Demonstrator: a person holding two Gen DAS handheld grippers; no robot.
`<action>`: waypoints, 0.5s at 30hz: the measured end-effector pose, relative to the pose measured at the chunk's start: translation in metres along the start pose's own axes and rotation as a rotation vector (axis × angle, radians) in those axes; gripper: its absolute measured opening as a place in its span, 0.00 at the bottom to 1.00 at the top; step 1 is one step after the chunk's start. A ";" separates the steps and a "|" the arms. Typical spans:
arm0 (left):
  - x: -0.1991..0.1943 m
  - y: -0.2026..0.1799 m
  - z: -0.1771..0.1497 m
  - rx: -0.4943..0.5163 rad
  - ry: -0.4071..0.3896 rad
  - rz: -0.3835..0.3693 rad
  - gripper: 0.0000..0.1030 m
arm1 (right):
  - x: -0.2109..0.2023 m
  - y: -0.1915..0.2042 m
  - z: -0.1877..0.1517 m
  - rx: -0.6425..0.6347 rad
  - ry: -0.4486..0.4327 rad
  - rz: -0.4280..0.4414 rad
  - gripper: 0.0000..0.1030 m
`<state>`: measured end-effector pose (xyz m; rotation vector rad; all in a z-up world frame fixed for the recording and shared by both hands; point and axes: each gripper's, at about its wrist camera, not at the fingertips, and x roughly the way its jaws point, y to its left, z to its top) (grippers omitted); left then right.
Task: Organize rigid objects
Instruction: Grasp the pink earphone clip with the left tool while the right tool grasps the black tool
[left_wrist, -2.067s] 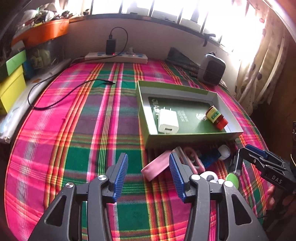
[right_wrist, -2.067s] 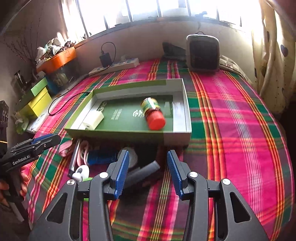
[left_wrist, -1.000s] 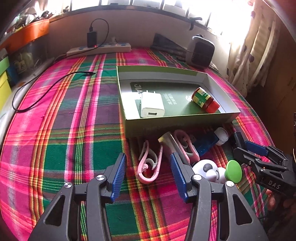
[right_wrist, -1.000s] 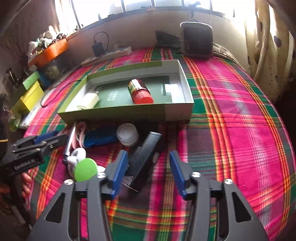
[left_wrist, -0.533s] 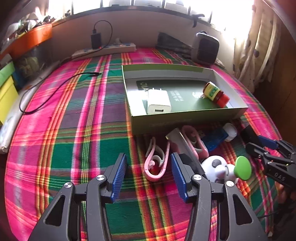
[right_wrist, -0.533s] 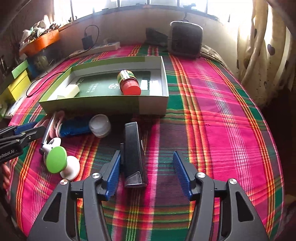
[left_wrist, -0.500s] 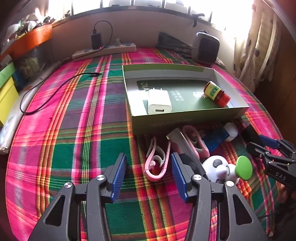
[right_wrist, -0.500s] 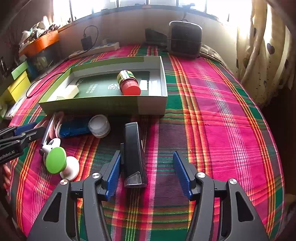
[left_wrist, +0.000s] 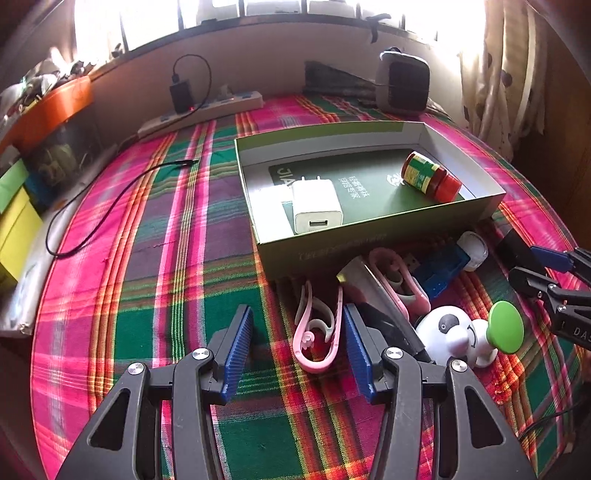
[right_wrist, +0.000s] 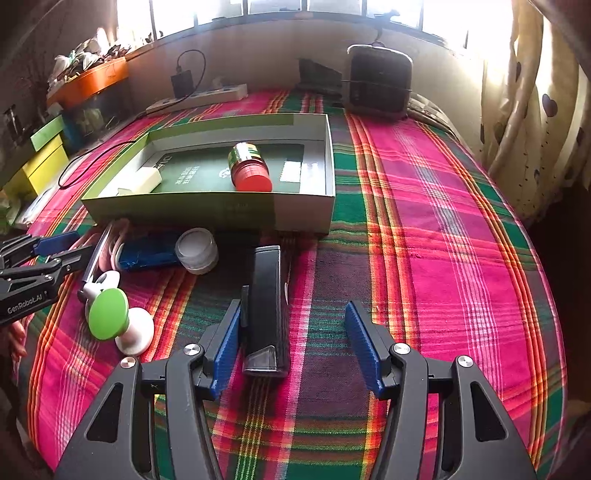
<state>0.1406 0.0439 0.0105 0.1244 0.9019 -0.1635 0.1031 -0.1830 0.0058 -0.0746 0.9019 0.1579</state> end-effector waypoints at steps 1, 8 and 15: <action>0.000 0.000 0.000 -0.005 0.000 0.000 0.47 | 0.000 0.000 0.000 0.000 0.000 0.002 0.55; -0.002 -0.001 -0.003 -0.033 -0.009 -0.005 0.41 | 0.001 0.000 0.000 -0.021 -0.001 0.015 0.53; -0.005 0.000 -0.006 -0.060 -0.016 0.000 0.25 | 0.000 -0.002 0.000 -0.030 -0.007 0.022 0.43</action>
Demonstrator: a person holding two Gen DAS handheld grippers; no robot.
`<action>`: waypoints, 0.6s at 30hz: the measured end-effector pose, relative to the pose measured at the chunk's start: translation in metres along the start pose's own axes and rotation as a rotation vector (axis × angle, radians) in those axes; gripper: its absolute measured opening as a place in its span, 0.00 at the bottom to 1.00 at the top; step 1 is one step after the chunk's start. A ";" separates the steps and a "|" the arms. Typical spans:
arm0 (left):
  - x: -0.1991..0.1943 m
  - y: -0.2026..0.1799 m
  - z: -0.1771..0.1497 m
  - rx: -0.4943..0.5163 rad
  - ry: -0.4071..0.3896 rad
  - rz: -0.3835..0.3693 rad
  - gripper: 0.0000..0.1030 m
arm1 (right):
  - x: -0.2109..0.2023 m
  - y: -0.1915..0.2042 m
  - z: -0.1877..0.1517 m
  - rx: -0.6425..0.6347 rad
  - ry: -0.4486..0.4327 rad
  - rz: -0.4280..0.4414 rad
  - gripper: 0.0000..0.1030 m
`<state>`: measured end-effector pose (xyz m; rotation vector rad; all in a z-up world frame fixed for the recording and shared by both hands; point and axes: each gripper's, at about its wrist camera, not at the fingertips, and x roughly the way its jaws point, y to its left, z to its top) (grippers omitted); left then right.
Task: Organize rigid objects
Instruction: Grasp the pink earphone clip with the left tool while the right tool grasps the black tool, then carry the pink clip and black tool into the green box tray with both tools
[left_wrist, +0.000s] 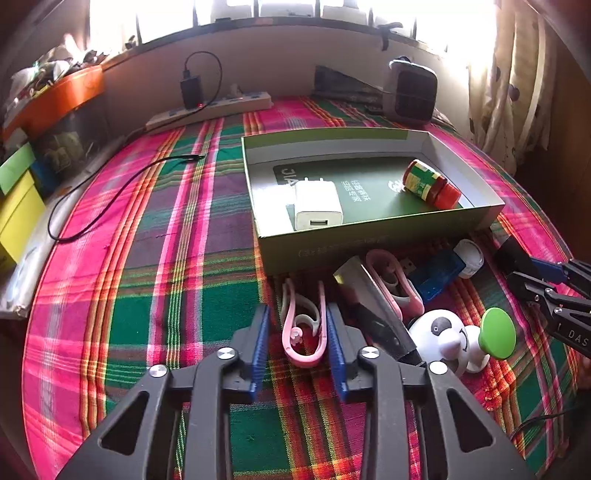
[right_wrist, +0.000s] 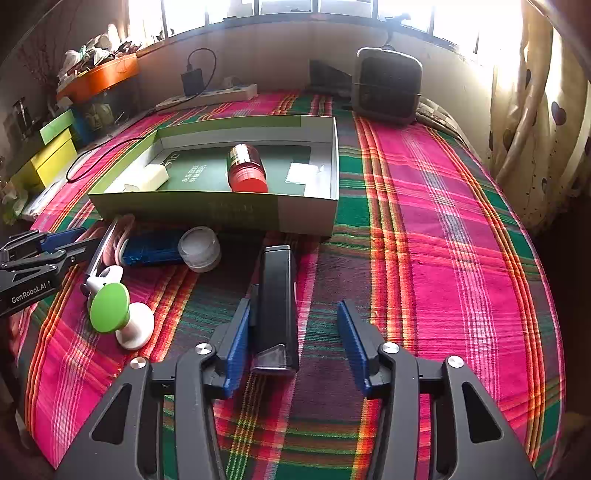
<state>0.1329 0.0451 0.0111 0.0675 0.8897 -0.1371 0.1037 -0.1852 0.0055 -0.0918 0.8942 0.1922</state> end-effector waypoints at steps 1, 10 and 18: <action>-0.001 0.000 -0.001 -0.005 0.000 0.003 0.23 | 0.000 0.000 0.000 -0.001 -0.001 0.000 0.39; -0.006 0.001 -0.007 -0.037 -0.001 0.008 0.22 | -0.002 0.002 -0.001 -0.021 -0.008 0.021 0.24; -0.012 -0.002 -0.014 -0.055 -0.004 0.001 0.22 | -0.004 0.002 -0.003 -0.019 -0.012 0.025 0.24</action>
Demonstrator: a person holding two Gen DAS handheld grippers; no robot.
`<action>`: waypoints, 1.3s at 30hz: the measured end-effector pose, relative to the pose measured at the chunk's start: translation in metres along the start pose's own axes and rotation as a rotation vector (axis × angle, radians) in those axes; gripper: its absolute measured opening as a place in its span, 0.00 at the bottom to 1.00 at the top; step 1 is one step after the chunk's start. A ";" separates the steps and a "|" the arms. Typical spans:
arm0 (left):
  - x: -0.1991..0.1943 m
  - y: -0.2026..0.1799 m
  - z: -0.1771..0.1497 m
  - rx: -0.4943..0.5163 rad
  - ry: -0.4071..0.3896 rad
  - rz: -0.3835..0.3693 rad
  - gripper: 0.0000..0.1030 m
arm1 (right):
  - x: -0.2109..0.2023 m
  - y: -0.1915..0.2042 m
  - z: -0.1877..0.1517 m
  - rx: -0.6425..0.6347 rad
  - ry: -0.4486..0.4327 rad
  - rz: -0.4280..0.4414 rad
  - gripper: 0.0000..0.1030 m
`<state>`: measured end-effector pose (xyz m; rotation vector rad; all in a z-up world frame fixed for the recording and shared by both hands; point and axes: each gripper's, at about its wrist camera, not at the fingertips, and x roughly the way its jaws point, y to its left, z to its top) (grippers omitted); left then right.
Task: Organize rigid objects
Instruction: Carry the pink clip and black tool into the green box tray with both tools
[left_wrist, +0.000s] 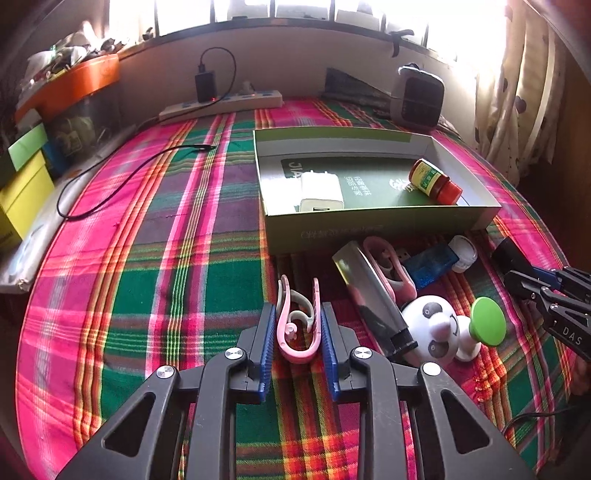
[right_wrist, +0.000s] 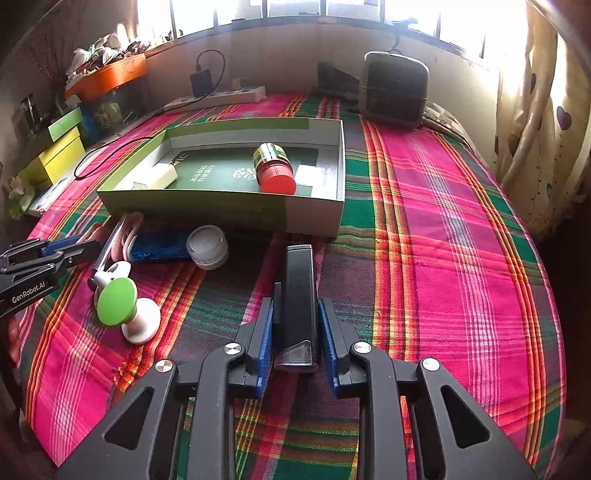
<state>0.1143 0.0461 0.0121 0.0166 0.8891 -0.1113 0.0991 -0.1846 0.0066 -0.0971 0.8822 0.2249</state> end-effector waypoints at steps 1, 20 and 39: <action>-0.001 -0.001 -0.001 0.001 0.000 0.000 0.22 | -0.001 0.000 -0.001 0.000 -0.001 0.000 0.24; -0.013 -0.009 -0.014 -0.011 -0.010 -0.020 0.22 | -0.012 0.001 -0.009 0.012 -0.016 0.001 0.24; -0.032 -0.007 -0.010 -0.011 -0.059 -0.032 0.22 | -0.023 0.006 -0.005 0.009 -0.048 0.005 0.24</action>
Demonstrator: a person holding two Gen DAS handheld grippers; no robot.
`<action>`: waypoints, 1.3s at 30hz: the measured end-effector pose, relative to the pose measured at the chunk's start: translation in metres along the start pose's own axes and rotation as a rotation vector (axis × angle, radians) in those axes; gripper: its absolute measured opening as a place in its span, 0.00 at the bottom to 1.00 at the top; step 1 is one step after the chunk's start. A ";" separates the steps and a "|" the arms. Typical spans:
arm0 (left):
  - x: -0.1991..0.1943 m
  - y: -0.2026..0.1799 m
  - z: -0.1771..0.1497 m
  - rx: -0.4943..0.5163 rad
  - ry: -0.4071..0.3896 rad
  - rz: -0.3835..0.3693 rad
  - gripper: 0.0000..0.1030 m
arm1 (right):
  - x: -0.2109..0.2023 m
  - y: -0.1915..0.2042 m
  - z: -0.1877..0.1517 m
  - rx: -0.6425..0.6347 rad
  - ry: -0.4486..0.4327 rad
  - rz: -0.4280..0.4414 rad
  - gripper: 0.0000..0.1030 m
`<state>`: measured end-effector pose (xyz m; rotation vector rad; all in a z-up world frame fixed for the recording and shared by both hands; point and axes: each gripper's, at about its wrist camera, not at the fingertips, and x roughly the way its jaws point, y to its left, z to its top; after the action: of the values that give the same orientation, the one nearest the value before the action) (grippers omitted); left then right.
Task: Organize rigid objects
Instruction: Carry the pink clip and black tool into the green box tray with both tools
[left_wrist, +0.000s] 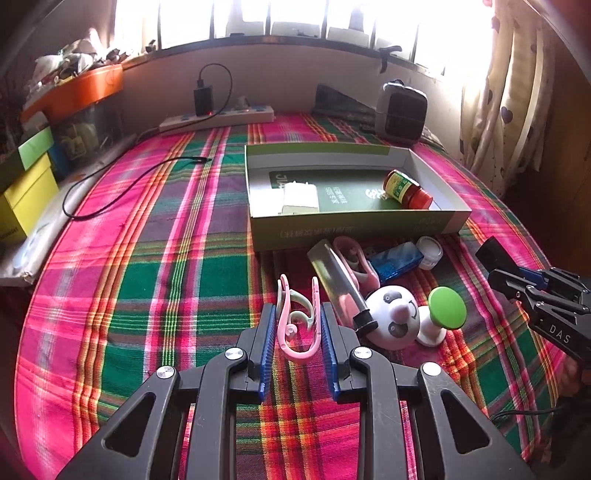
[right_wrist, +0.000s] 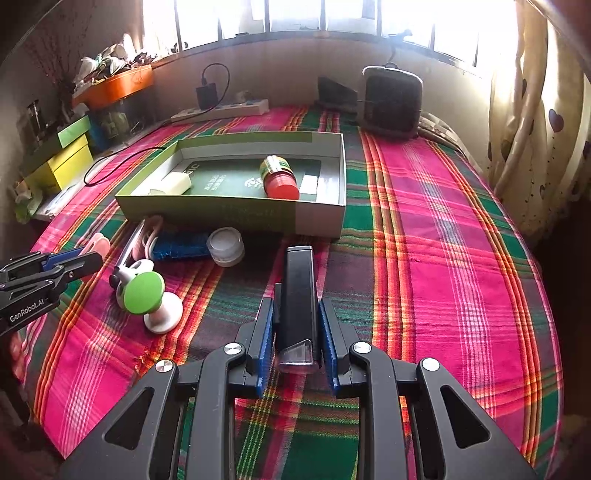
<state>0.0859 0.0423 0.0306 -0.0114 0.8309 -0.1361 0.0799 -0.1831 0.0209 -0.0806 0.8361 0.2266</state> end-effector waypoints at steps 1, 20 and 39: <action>-0.001 0.000 0.001 0.000 -0.004 -0.002 0.22 | -0.001 0.000 0.001 -0.001 -0.003 0.001 0.24; -0.007 -0.004 0.038 0.021 -0.054 -0.021 0.22 | -0.010 -0.004 0.031 -0.005 -0.046 0.022 0.24; 0.019 -0.004 0.091 0.010 -0.066 -0.062 0.22 | 0.007 -0.019 0.092 -0.034 -0.056 0.040 0.24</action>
<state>0.1654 0.0321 0.0783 -0.0316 0.7646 -0.1971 0.1550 -0.1861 0.0770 -0.0892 0.7787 0.2798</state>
